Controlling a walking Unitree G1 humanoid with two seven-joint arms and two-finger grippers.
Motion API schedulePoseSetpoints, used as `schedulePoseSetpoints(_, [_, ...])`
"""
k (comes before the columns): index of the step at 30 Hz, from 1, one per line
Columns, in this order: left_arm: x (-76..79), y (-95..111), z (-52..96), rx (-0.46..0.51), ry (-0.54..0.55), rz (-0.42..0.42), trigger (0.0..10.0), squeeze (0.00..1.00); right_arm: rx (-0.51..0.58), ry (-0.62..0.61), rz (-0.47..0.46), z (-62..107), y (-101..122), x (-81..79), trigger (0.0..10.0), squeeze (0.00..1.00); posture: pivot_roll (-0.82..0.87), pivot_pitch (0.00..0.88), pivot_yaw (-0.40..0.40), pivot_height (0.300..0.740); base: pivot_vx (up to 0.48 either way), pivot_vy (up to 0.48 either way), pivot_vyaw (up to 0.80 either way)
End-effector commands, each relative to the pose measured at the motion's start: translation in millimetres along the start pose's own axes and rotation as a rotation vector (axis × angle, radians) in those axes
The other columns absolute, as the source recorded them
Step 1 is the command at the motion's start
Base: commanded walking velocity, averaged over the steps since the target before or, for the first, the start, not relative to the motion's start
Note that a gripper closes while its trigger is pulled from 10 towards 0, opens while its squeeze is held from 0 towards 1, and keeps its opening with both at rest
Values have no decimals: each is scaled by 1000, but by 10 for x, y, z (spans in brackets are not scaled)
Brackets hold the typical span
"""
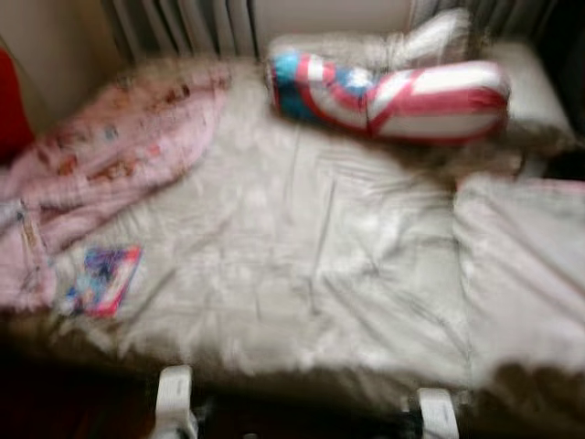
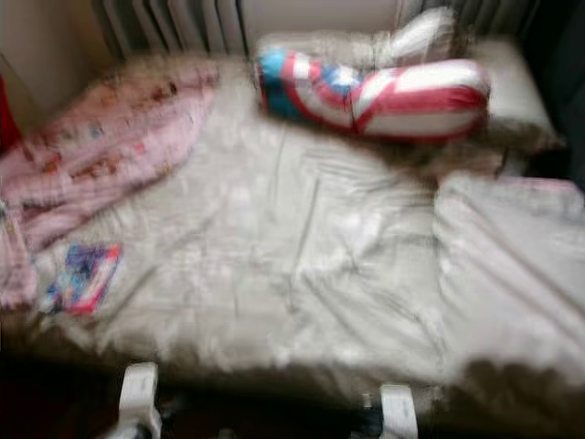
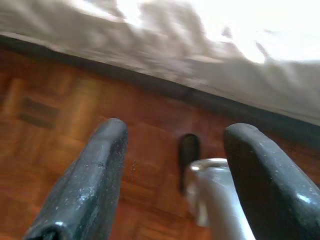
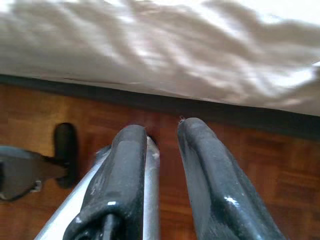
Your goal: Clean up the room
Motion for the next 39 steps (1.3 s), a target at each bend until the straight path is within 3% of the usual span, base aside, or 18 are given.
schedulePoseSetpoints(1, [19,-92,15,-31,0,-5,10000,0,-47,-14,-3,32,-130,43,10000,0,-2,202,37,740,0,472,0])
schedulePoseSetpoints(4, [20,-92,15,-29,1,-3,10000,0,-27,-1,2,-12,-12,-81,10000,0,-2,208,36,740,0,472,0])
schedulePoseSetpoints(12, [17,-94,16,-28,1,-2,10000,0,-5,15,12,-51,119,-217,10000,0,-2,208,36,740,0,472,0])
schedulePoseSetpoints(17, [19,-98,17,-29,1,-1,10000,0,-18,6,12,-34,57,-146,10000,0,-2,208,36,740,0,472,0])
schedulePoseSetpoints(39, [17,-105,19,-35,-3,-10,10000,0,-26,6,16,-27,31,-120,10000,0,-1,219,37,740,0,473,0])
Point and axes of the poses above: a point about 5 cm out from each wrist's last joint towards the gripper, its own z axis pointing back from the gripper into the wrist, its own y axis along the axis of the wrist's last joint, x = y × z, the point moved 1 cm from there along -z, pointing out of the wrist towards the gripper, and after that the axes turned 7 degrees about z, right-handed, at the moved point
